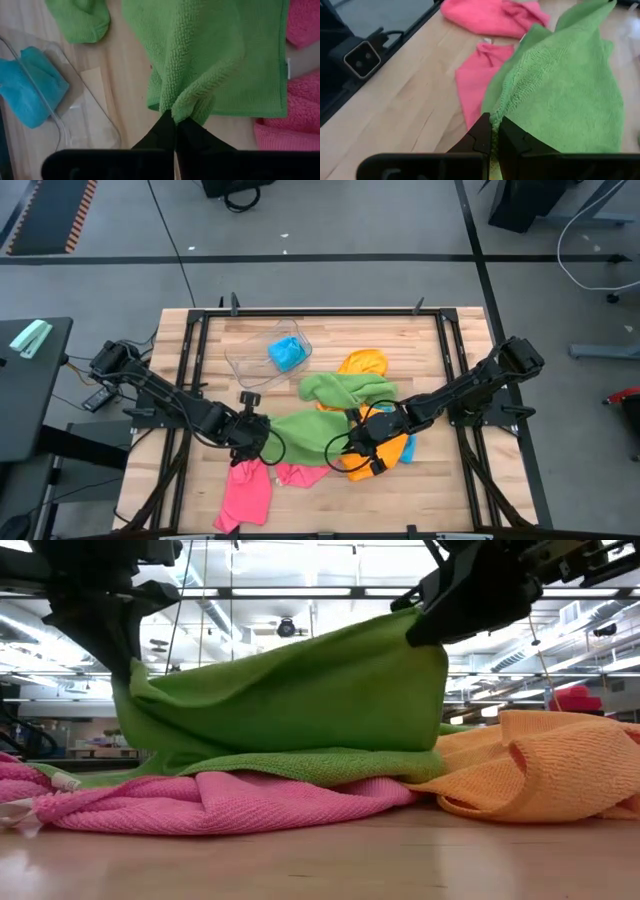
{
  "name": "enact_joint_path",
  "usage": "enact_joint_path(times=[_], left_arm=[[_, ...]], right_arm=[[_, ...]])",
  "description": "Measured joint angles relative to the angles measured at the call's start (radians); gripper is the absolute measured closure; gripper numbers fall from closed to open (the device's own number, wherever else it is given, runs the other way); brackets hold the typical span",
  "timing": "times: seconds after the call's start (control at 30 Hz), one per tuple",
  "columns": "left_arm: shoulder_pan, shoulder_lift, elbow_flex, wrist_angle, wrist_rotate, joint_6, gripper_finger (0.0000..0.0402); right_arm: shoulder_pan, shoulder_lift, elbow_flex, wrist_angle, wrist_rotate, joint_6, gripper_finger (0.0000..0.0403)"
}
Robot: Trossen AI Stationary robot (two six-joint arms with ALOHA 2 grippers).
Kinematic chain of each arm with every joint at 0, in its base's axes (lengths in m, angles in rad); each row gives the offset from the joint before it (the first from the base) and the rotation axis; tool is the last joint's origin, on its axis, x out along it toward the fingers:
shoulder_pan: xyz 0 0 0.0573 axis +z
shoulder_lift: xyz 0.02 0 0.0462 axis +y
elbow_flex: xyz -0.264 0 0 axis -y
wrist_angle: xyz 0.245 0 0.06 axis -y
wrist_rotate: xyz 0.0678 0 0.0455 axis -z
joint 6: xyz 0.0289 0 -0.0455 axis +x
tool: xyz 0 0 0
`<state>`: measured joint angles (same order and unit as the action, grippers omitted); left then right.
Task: Fold microfiber towels
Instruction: Fold the left green microfiber towel
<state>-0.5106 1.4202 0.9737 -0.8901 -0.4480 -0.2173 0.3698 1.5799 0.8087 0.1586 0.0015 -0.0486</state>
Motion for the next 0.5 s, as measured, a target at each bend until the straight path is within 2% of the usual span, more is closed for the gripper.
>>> enact_joint_path(times=[0.3,0.5], left_arm=[[-0.023,0.055,0.001,0.016,0.008,0.044,0.0372],[-0.051,0.127,0.001,0.018,0.023,0.047,0.0393]], right_arm=[[0.008,0.098,0.016,0.047,0.000,-0.001,0.0378],[0.008,0.159,0.030,0.050,-0.002,0.014,0.0378]])
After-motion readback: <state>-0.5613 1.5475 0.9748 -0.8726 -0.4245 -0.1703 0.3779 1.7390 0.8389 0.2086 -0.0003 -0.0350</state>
